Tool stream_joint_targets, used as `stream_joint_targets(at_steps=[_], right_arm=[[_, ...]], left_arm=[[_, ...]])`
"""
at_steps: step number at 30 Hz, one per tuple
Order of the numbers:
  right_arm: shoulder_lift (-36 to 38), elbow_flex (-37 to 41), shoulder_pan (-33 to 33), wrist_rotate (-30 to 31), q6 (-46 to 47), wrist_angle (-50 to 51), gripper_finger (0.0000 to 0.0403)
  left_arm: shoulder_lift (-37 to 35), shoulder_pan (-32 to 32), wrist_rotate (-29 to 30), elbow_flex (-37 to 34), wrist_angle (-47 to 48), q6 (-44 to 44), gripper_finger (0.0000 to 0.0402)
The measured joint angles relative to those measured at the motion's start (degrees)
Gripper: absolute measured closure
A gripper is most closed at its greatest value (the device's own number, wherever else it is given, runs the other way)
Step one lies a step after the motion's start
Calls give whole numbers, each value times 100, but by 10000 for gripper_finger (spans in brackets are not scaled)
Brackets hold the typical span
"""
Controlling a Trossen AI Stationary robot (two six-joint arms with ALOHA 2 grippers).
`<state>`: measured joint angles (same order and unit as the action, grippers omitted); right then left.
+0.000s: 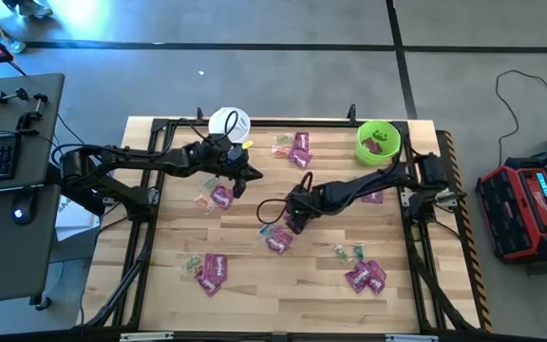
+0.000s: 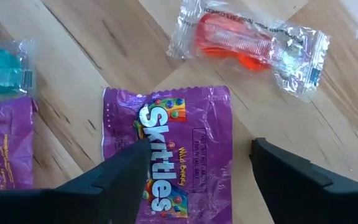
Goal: Sort candy by brand, put in halloween buckets
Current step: Put the violet candy into the green bucket
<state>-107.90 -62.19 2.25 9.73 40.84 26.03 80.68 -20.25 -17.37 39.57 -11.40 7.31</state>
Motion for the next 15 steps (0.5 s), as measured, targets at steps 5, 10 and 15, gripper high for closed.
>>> stream_joint_targets(at_steps=[5,10,15], right_arm=[[-2,0,-103,24,-15,58,181],[-7,2,-244,-255,-83,88,231],[-9,9,-378,-641,-304,104,285]], left_arm=[[0,0,0,0,0,2,402],[0,2,0,0,0,58,402],[0,2,0,0,0,116,402]])
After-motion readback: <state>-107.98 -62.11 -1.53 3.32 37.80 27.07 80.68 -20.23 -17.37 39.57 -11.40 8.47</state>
